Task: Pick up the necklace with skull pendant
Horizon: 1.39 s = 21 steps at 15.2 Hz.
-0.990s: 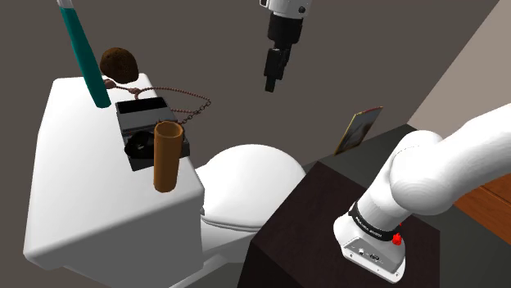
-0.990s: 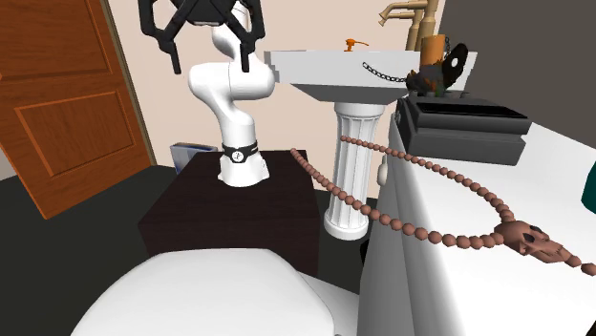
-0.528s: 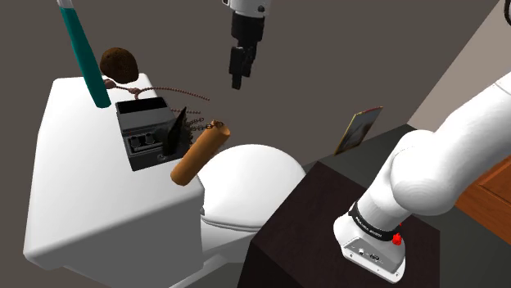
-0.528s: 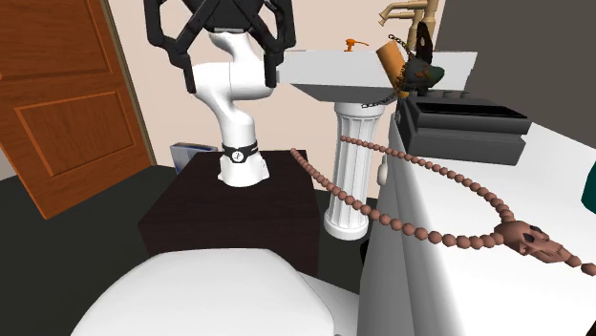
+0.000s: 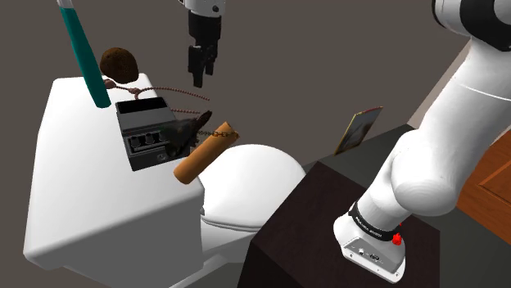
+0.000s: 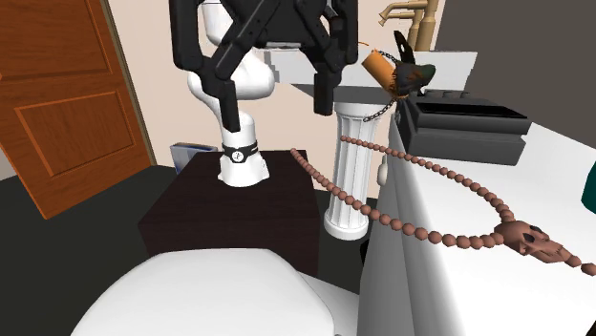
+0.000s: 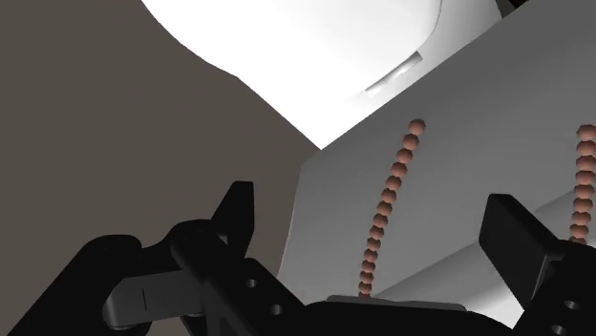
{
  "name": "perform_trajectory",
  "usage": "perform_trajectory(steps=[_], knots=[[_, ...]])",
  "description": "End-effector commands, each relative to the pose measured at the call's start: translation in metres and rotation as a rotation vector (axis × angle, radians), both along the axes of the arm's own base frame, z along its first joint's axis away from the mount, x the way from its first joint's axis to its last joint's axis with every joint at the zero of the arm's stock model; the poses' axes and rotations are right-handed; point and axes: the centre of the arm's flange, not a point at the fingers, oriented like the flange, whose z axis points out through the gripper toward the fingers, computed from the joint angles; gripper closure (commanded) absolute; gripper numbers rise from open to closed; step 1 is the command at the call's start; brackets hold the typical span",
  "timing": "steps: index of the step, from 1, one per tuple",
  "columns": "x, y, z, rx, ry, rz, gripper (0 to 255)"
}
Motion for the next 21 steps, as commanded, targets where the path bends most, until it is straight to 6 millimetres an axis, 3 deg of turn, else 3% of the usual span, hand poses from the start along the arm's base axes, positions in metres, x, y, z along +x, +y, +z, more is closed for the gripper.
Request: perform_trajectory(steps=[1,6,15,16,21], knots=[[0.022,0.014,-0.001,0.004,-0.007,0.027,0],[0.068,0.051,-0.006,0.013,-0.021,0.090,0],[0.068,0.051,-0.046,0.013,-0.021,0.090,0],[0.068,0.051,-0.046,0.013,-0.021,0.090,255],[0.068,0.051,-0.046,0.013,-0.021,0.090,255]])
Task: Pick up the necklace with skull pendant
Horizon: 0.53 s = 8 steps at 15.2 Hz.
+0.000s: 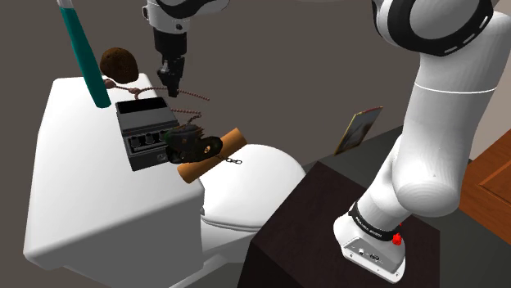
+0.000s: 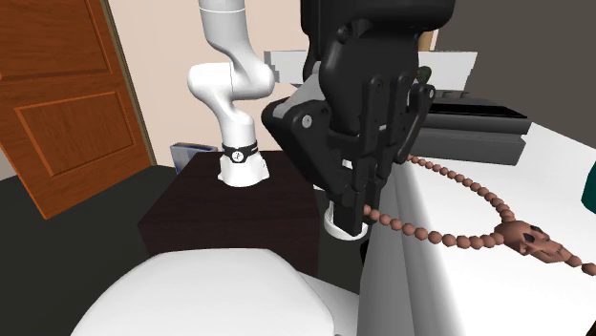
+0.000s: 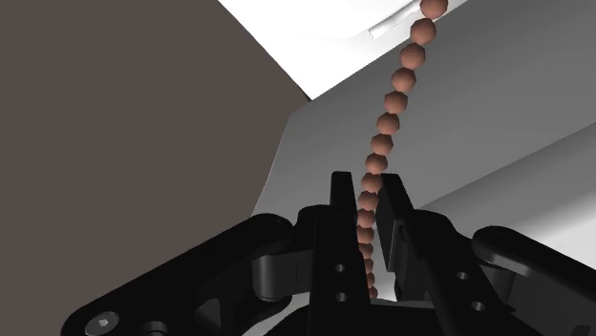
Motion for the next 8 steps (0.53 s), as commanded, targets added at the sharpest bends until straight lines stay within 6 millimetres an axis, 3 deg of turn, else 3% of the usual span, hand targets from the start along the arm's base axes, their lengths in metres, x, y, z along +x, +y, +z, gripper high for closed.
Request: perform_trajectory(steps=[1,4,8], knots=[[0.000,0.000,0.000,0.000,0.000,0.000,255],[0.001,0.000,0.000,0.000,0.000,0.000,255],[0.001,0.000,0.021,0.000,0.000,0.000,255]])
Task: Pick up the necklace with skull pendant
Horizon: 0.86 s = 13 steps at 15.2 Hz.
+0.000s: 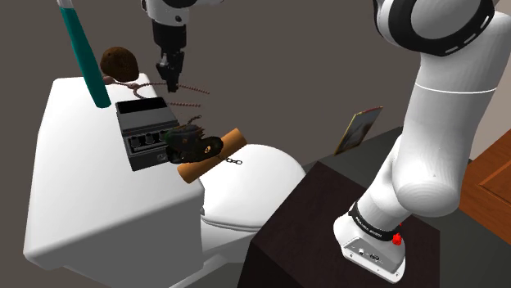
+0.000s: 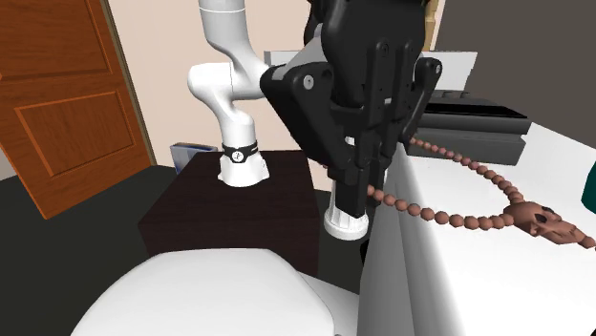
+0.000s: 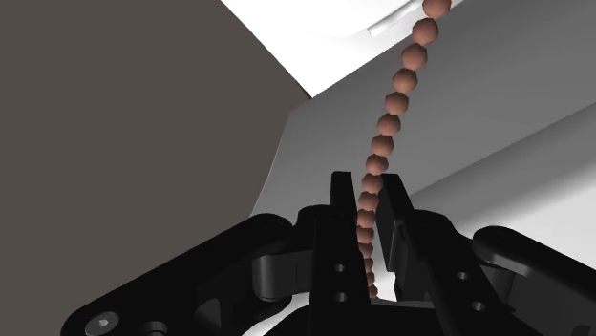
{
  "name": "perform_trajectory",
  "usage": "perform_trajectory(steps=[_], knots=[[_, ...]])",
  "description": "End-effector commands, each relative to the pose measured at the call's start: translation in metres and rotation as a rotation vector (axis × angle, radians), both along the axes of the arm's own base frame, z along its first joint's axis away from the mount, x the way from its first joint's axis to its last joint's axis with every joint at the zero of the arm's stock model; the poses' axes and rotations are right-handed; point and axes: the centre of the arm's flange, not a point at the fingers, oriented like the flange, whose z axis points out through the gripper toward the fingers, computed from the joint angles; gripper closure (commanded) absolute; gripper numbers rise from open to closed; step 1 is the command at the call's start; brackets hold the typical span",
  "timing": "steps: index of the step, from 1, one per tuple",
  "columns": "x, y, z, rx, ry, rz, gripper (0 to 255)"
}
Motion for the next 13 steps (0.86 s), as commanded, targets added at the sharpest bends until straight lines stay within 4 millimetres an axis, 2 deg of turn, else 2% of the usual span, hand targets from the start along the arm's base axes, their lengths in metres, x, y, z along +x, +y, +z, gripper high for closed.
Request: perform_trajectory(steps=[1,11,13], knots=[[0.001,0.000,0.010,0.000,0.000,0.000,255],[0.001,0.000,0.063,0.000,0.000,0.000,255],[0.001,0.000,0.064,0.000,0.000,0.000,255]])
